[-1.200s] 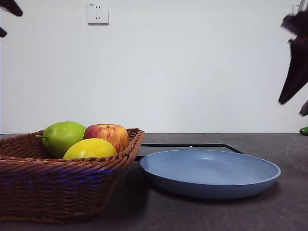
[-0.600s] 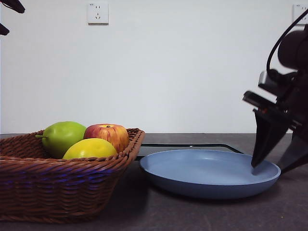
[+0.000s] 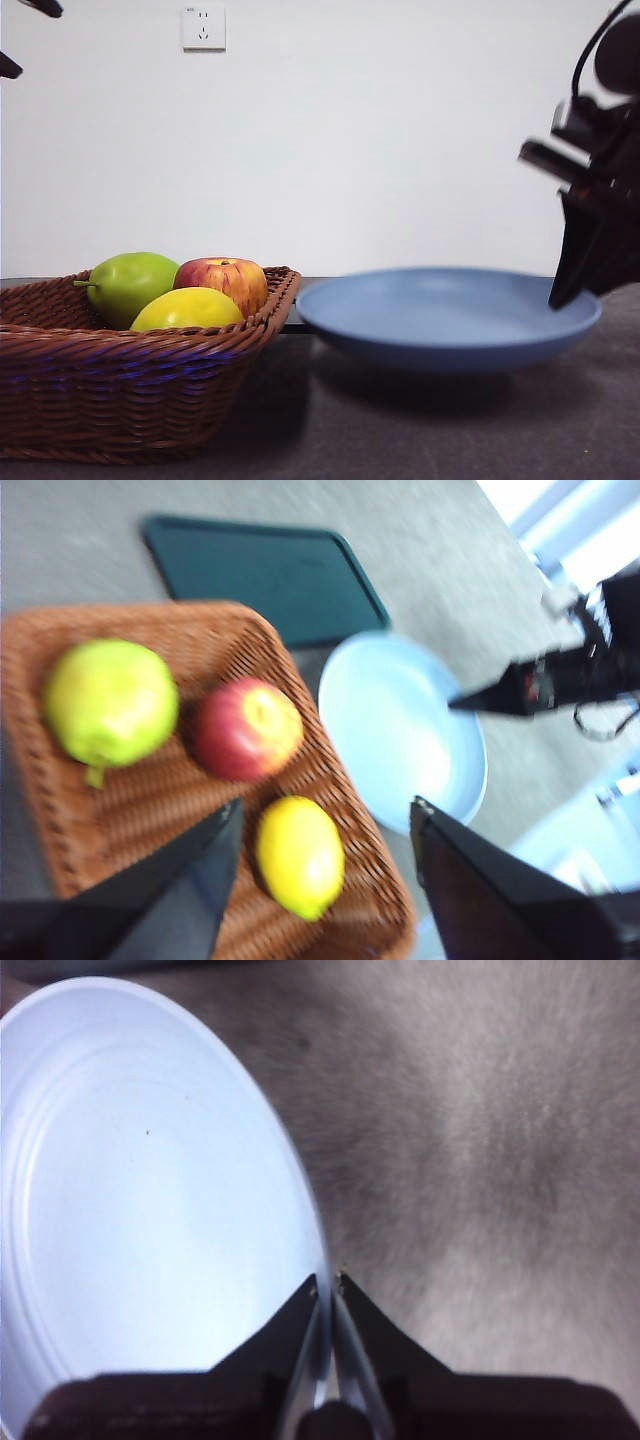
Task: Take the lemon from the basket,put the lemon in the plate,hand out the plate
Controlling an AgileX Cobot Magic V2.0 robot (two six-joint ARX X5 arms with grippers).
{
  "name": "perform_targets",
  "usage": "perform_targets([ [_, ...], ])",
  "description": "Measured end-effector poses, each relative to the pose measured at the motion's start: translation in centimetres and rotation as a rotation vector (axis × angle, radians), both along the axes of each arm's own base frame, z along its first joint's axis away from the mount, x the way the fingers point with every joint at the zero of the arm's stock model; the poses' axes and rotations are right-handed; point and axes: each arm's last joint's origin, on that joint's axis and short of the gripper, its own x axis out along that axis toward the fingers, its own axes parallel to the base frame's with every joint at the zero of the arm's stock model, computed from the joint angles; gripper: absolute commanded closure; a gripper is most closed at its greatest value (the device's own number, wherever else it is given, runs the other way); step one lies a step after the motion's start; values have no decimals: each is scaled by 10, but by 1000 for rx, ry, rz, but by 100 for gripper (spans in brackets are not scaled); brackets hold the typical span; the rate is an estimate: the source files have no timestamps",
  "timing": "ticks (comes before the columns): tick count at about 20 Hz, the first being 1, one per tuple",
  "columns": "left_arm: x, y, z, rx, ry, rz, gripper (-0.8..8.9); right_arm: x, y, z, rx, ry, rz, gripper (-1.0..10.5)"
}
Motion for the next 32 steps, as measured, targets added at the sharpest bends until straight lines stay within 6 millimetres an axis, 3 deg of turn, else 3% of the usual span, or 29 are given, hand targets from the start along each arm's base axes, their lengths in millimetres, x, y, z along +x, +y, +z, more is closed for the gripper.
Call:
perform_targets([
  [6, -6, -30, -6, 119, 15, -90, 497, -32, -18, 40, -42, -95, -65, 943],
  [12, 11, -79, -37, 318, 139, -189, 497, -61, -28, 69, -42, -215, -99, 943],
  [17, 37, -119, -46, 484, 150, -177, 497, -69, -29, 74, -51, -230, -97, 943],
  [21, 54, -139, -58, 553, 193, -184, 497, -70, -30, 73, -53, -217, -94, 943],
  [26, 64, -149, -87, 627, 290, -204, 497, -70, -30, 73, -53, -217, -94, 943],
  [32, 73, -157, -99, 641, 292, -199, 498, -70, -30, 73, -53, -217, -94, 943],
])
